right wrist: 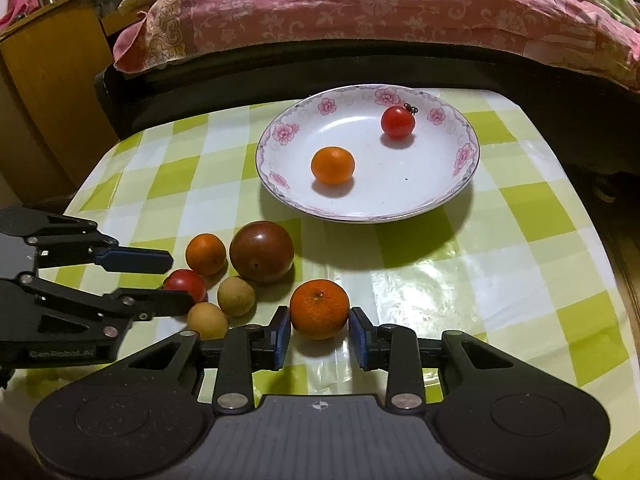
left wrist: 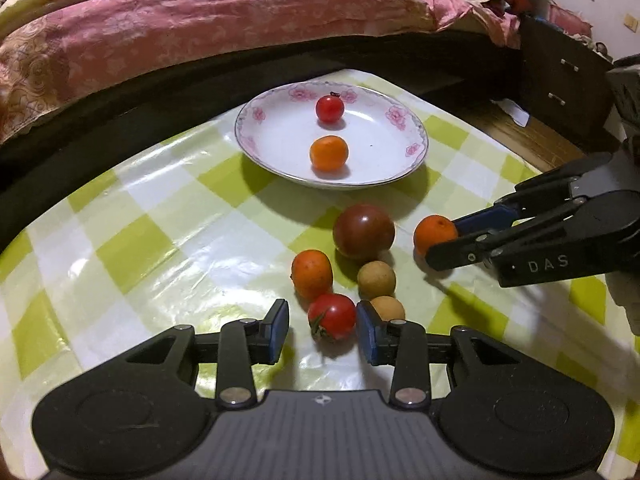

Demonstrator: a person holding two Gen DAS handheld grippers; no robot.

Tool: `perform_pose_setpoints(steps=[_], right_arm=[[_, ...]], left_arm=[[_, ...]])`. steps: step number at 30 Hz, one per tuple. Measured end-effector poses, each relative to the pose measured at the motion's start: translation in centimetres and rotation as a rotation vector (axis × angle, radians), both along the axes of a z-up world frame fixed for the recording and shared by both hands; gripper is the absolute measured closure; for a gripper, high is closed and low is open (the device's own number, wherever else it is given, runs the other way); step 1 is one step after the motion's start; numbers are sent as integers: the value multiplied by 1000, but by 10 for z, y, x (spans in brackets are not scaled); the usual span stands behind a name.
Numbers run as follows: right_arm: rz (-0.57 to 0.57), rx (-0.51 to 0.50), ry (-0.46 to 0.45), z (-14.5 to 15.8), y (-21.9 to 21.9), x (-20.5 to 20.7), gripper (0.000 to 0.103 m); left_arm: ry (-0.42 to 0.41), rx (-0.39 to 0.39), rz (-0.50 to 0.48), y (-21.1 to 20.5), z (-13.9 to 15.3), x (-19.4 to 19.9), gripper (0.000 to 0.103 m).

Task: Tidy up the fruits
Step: 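Grasp another red cherry tomato with the left gripper while the right gripper grasps another tangerine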

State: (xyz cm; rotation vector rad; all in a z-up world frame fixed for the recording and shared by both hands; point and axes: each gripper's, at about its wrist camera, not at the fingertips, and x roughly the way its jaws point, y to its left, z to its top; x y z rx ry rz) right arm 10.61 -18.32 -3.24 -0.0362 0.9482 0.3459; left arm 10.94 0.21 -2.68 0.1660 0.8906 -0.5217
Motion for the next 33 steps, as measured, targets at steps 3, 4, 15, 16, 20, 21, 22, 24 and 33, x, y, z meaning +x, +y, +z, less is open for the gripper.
perform_pose_setpoints(steps=[3, 4, 15, 16, 20, 21, 22, 24, 33], right_arm=[[0, 0, 8, -1, 0, 0, 74], [1, -1, 8, -2, 0, 0, 74], [25, -21, -15, 0, 2, -4, 74], [27, -20, -16, -1, 2, -5, 74], [46, -43, -46, -3, 6, -8, 74], [50, -49, -55, -4, 7, -8, 74], [57, -56, -65, -4, 9, -8, 73], [57, -54, -73, -6, 9, -8, 73], [54, -58, -109, -10, 11, -4, 66]], left_arm=[[19, -23, 23, 0, -2, 5, 57], [30, -33, 31, -1, -4, 7, 57], [12, -3, 44, -1, -5, 0, 68], [4, 7, 41, -1, -5, -2, 68], [-15, 24, 21, 0, -6, -10, 68], [-24, 33, 13, -1, -6, -11, 68], [-30, 41, 4, -2, -7, -12, 67], [-40, 51, -6, -4, -8, -14, 67], [-74, 68, -22, -5, -12, -19, 61]])
